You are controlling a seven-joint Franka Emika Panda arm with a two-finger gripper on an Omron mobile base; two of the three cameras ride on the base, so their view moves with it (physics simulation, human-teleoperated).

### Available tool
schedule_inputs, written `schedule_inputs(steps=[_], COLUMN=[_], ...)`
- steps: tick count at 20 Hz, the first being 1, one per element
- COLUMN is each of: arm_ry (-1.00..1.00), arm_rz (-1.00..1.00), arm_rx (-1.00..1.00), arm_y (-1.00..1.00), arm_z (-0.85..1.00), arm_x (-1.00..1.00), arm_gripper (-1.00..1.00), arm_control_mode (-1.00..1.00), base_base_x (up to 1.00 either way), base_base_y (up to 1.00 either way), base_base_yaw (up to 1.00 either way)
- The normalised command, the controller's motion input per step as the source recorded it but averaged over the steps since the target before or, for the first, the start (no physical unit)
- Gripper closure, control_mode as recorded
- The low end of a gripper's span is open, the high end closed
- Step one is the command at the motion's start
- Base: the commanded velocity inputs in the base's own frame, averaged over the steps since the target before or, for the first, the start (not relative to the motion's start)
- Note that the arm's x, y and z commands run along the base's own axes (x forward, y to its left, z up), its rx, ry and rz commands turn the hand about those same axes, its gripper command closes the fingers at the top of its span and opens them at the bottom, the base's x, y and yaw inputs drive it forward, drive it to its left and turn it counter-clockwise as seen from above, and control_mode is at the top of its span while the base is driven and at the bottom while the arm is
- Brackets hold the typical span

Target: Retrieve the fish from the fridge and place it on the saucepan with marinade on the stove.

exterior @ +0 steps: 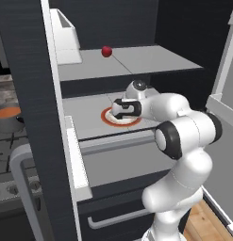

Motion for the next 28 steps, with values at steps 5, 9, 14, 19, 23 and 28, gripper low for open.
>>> schedule_inputs(steps=[5,9,14,19,23,28], arm_ry=[0.0,0.0,0.0,0.0,0.0,0.0], arm_rz=[0.0,0.0,0.0,0.0,0.0,0.0], arm_rx=[0.0,-0.01,0.0,0.0,0.0,0.0], arm_y=[0.02,0.07,0.02,0.03,0.04,0.0], arm_z=[-0.13,-0.28,-0.1,-0.03,-0.08,0.0], arm_x=[0.21,0.18,0.22,0.16,0.01,0.0], arm_gripper=[-1.0,-1.0,-1.0,1.0,1.0,1.0], arm_control_mode=[-1.0,-1.0,-1.0,-1.0,-1.0,-1.0], base_base_x=[0.0,0.0,0.0,0.0,0.0,0.0], base_base_y=[0.0,0.0,0.0,0.0,0.0,0.0], base_base_yaw=[0.0,0.0,0.0,0.0,0.0,0.0])
